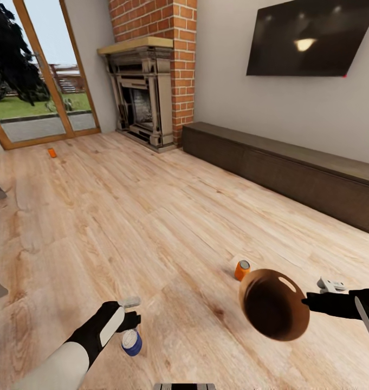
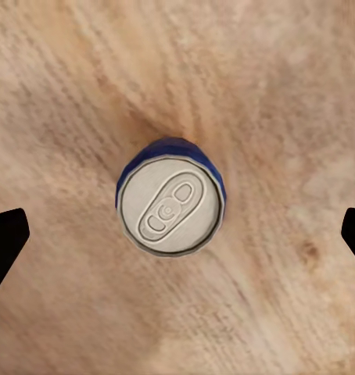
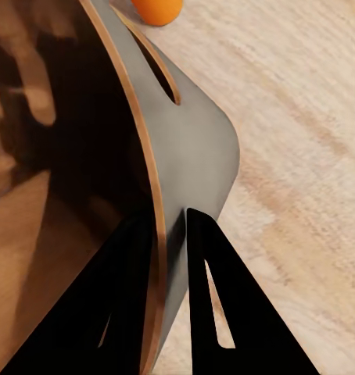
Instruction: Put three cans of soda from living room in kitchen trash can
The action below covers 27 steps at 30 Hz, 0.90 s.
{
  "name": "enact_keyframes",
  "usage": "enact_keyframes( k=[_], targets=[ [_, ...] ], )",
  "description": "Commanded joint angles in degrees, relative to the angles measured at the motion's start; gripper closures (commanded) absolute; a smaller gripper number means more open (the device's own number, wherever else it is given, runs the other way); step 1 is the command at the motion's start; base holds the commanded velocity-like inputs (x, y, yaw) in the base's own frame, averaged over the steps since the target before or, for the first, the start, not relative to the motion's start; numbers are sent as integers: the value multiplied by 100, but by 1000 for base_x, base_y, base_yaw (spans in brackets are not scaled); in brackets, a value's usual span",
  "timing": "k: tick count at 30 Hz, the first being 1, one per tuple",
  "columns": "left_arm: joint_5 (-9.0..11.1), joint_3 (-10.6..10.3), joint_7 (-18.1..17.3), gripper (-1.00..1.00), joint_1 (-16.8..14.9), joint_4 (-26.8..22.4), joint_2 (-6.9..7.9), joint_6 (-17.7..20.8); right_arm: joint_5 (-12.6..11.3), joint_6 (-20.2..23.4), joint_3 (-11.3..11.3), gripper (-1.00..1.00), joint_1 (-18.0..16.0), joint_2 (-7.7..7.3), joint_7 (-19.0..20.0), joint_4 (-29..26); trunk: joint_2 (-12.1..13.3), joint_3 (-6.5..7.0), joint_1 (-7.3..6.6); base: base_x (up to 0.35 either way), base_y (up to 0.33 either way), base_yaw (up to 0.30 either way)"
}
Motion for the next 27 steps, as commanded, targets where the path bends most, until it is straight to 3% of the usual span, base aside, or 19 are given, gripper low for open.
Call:
enact_keyframes(
  k=[1,13,20,27],
  targets=[
    [-1,0,-1,-100,-27,29,3,0,-125,26,3,100,-3,2,19,-5,-2,-22,2,0,0,0],
    [-8,2,-6,-100,-90,79,34,0,-125,26,5,100,42,0,19,-87,-18,-288,33,0,0,0],
    [11,4,-18,-100,-387,186,105,28,-129,26,2,100,73,2,19,-99,-28,-443,51,0,0,0],
    [21,1,-20,-100,-456,210,106,30,-131,26,6,100,76,1,19,-116,-37,-598,69,0,0,0]
  ],
)
